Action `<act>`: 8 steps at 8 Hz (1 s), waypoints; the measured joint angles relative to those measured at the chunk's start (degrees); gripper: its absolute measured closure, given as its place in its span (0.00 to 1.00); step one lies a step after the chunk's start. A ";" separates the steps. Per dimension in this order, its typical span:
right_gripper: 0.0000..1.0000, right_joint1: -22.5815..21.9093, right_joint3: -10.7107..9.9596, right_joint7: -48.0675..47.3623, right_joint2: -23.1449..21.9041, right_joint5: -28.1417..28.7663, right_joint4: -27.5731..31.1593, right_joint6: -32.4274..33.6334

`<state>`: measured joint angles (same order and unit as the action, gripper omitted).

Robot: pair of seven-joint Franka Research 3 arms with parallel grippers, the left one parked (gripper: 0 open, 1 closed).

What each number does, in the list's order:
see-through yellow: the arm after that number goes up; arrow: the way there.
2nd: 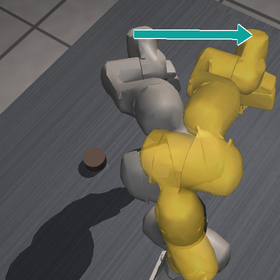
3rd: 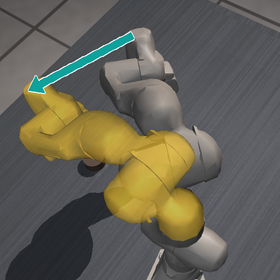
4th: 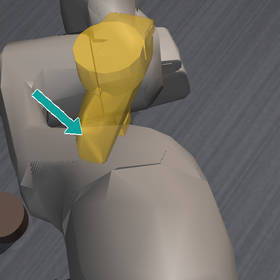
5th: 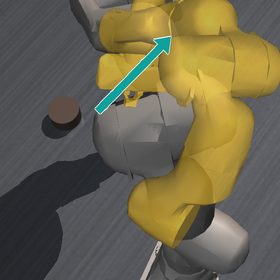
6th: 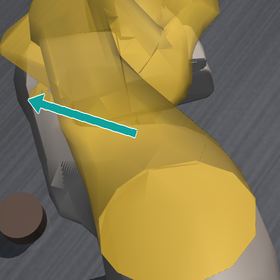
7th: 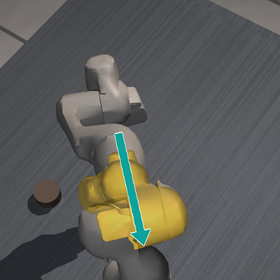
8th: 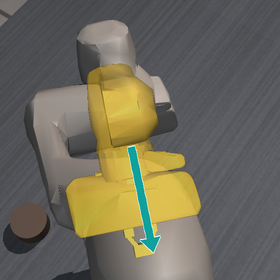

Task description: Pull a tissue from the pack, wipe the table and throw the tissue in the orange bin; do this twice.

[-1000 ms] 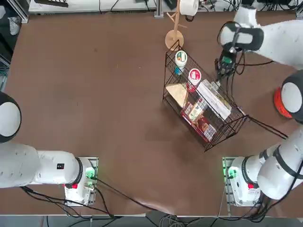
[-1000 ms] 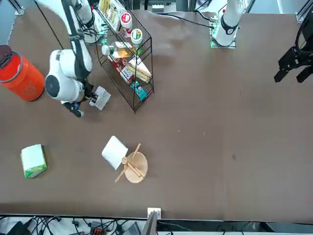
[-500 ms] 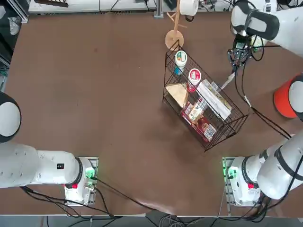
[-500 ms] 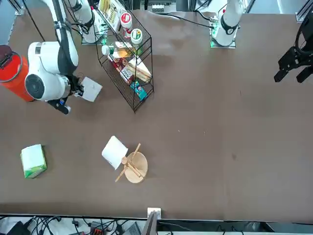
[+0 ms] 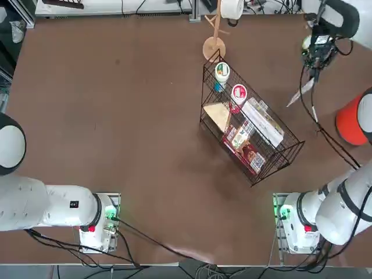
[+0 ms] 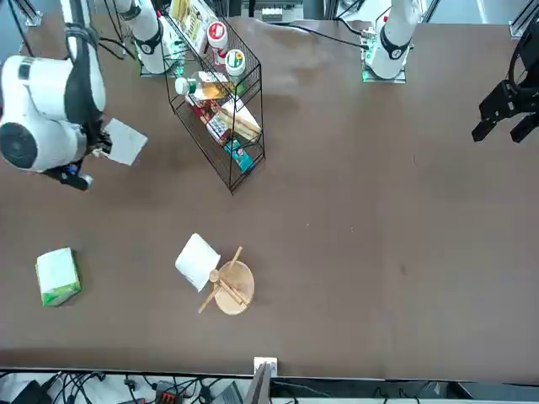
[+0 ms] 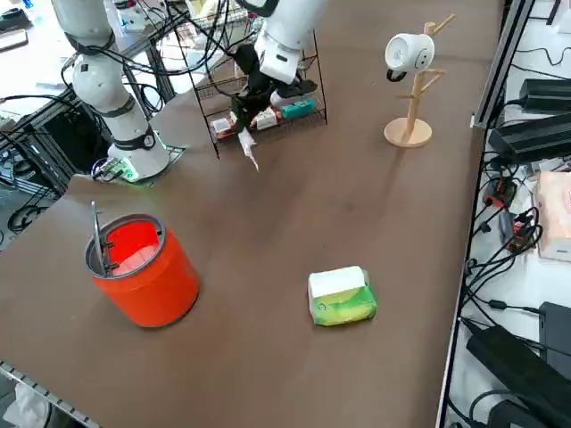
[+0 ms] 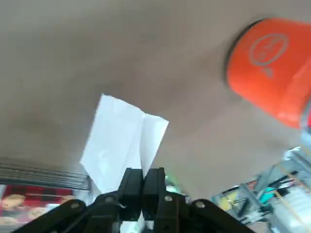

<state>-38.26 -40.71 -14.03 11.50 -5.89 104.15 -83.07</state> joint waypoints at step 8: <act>0.98 8.51 -4.42 29.21 0.04 -25.18 -7.47 2.73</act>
<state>-29.75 -45.13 15.17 11.54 -31.07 96.67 -80.34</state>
